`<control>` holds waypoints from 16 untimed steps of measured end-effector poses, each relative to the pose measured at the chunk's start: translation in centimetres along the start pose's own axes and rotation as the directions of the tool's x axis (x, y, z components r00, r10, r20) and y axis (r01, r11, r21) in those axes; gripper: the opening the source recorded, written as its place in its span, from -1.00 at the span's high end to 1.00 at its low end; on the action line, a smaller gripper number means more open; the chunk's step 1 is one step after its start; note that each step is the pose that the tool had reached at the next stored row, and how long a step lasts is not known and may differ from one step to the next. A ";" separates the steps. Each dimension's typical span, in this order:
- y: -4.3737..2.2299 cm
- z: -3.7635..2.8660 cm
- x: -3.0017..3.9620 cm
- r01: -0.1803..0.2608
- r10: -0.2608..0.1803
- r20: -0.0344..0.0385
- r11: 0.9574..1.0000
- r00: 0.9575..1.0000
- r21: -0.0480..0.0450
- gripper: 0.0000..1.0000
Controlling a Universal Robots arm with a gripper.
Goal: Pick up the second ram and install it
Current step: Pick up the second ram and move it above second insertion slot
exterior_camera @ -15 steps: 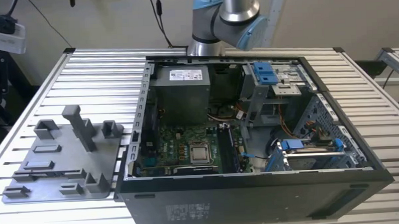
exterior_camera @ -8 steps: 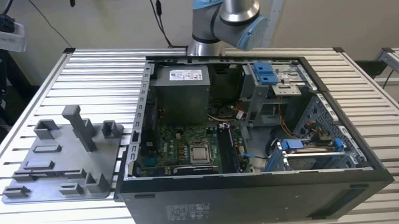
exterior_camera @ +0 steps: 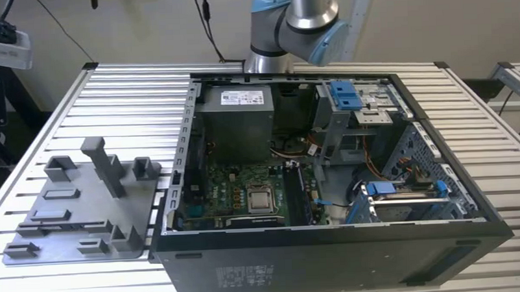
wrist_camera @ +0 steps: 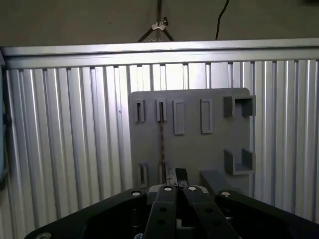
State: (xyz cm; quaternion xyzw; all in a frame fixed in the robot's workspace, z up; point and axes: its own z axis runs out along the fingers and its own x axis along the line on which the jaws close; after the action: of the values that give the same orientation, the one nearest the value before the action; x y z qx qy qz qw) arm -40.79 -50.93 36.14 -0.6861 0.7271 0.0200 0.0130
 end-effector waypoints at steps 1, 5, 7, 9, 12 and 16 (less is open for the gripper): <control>0.00 0.00 0.00 0.000 0.000 0.000 1.000 1.000 0.000 0.79; 0.00 0.00 0.02 0.000 0.000 0.000 1.000 1.000 0.000 0.79; 0.00 0.00 0.02 0.000 0.000 0.000 1.000 1.000 0.000 0.79; 0.00 0.00 0.03 0.000 0.000 0.000 1.000 1.000 0.000 0.79; 0.00 0.00 0.04 0.000 0.000 0.000 1.000 1.000 0.000 0.76; -0.01 0.00 0.05 0.000 0.000 0.000 1.000 1.000 0.000 0.40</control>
State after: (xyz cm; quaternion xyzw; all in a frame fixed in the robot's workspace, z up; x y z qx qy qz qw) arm -40.78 -50.97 36.14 -0.6861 0.7271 0.0200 0.0130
